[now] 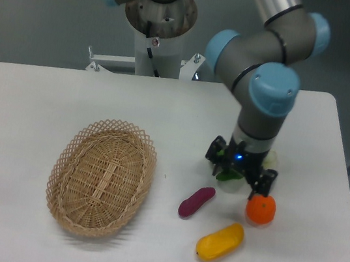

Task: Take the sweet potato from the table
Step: 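Move the open gripper down over the purple sweet potato, then close the gripper around the purple sweet potato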

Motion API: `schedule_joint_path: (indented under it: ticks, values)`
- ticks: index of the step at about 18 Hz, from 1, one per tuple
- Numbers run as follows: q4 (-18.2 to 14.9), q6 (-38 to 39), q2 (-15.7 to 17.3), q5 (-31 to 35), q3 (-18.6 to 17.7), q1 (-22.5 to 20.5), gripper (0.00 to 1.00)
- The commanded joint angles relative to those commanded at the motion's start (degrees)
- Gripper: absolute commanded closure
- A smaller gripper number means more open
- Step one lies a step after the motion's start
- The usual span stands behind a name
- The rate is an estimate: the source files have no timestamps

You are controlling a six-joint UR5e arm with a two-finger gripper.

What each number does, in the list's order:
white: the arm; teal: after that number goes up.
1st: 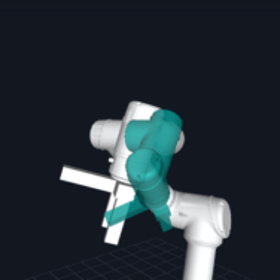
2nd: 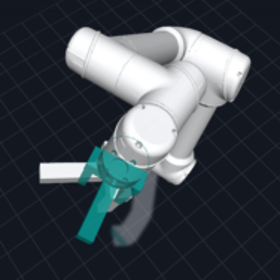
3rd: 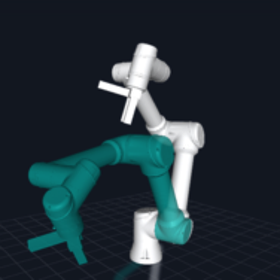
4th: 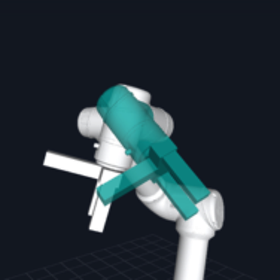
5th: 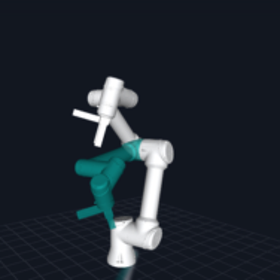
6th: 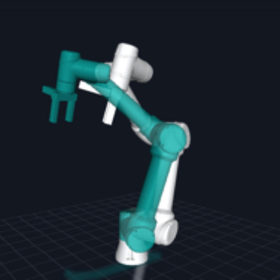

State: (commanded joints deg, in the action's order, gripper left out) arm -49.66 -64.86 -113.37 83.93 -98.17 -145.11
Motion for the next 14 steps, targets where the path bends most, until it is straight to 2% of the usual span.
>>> schedule_joint_path:
  ticks: [7,9,14]
  values:
    - [2.3,0.0,-4.0,3.3,-2.4,4.0,0.0]
    - [4.2,0.1,-5.2,4.0,-2.7,4.7,0.0]
    - [6.7,0.1,-6.1,4.5,-3.4,5.0,0.0]
